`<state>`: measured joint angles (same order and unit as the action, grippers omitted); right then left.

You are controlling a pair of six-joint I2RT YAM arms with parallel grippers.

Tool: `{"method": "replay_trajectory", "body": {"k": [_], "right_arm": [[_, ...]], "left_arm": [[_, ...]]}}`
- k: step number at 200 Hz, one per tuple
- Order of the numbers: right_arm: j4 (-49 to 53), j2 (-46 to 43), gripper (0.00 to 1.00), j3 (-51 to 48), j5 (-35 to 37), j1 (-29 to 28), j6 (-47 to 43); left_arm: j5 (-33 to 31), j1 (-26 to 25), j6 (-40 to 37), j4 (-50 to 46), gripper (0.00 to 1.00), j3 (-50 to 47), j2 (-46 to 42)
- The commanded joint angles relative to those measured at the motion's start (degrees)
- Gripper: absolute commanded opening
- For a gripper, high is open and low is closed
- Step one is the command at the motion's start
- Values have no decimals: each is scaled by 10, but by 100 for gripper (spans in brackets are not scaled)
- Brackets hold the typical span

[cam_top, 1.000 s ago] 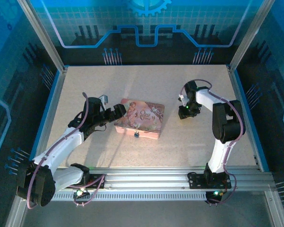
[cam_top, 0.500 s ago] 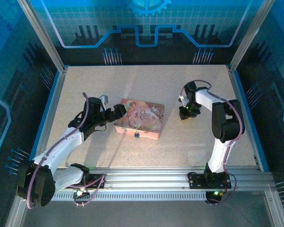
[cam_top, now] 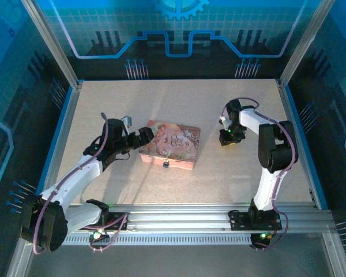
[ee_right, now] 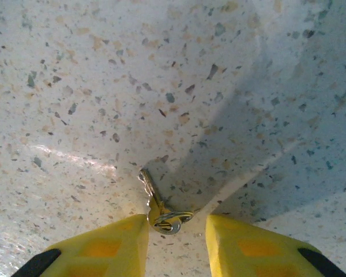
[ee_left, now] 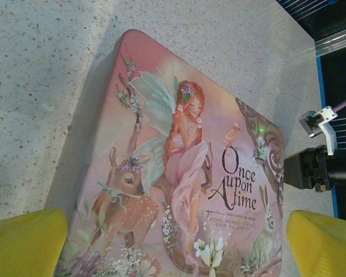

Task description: Unlock the padlock with the key

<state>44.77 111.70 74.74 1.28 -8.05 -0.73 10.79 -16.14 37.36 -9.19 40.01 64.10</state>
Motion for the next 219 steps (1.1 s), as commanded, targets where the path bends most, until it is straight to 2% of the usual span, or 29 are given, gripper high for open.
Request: {"method": "replay_trajectory", "body": {"k": [1,21,51,131,181,219], "right_arm": [[0,19,34,13,-10,7,-9],[-5,20,33,12,-14,8,-10],[-8,14,23,10,-18,7,-10],[-16,-26,6,-9,-15,7,-5],[-27,-60,1,-23,-14,-1,0],[-51,-103,0,-39,-40,-15,3]], "left_arm": [[10,-3,3,-9,99,-1,3],[8,-3,2,-10,99,0,3],[11,-3,4,-11,99,1,4],[11,-3,4,-10,99,-1,6],[20,-3,11,-6,99,3,5],[50,-3,49,28,99,2,5]]}}
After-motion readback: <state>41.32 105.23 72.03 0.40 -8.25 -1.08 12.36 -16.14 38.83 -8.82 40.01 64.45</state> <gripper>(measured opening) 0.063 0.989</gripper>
